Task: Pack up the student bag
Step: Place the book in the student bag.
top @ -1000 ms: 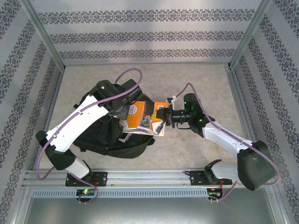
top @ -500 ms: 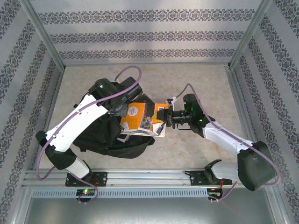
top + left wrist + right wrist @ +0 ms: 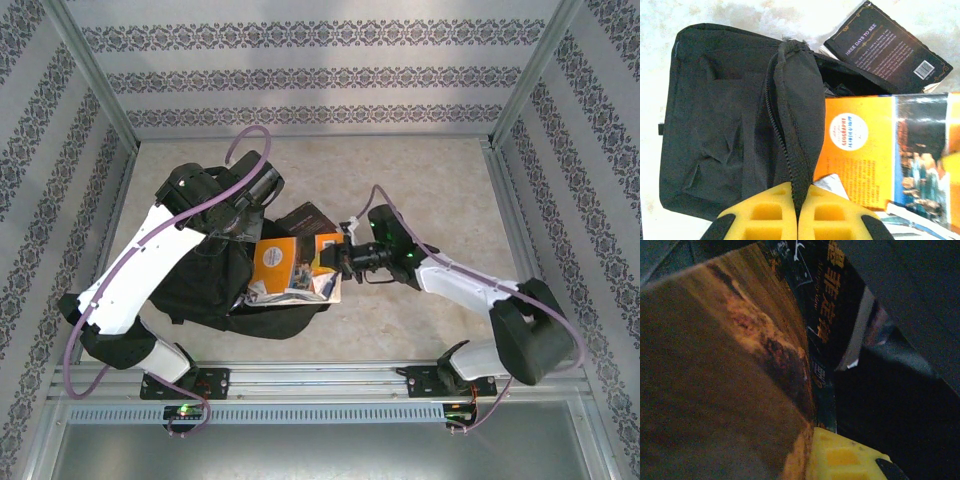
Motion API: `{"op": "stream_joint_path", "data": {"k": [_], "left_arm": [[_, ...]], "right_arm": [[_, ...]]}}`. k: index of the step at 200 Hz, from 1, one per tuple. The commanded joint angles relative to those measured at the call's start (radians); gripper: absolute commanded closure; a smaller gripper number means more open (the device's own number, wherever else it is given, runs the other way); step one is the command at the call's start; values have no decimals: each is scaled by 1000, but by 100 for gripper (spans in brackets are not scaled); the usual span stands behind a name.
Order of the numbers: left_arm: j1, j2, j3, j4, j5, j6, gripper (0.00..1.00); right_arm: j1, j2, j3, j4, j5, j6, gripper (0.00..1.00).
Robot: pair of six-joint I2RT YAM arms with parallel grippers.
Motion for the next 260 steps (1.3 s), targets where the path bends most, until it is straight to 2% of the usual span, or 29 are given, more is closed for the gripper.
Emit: {"op": "stream_joint_path", "data": {"k": [1,36,71,135,150,166,175,204,228,260], "left_arm": [[5,-22,46,73,8,49,100],[5,-8,57,110,3,67,100],[6,-3,50,173,-9,98,100],[7,-78,-69,297,48,48,100],[8,-106,-89,309,37,32,100],[9,-136,-114,329,20,23,100],[13,-151,-128,337,12,21,100],[28,-215,-204,356,-15,7,100],[57,-269,-296,392,-6,-11,100],[76,-325,-392,438,-1,-26,100]], "right_arm": [[24,64,94,123,36,39,100],[81,203,158,267,153,180,100],[170,347,253,348,252,233,100],[324,537,448,272,518,168,99],[366,573,488,228,576,151,89],[407,582,523,137,644,89,65],[417,571,540,57,681,48,54],[421,438,481,-70,810,-38,33],[409,330,458,-209,818,-137,22],[367,202,381,-260,744,-201,16]]}}
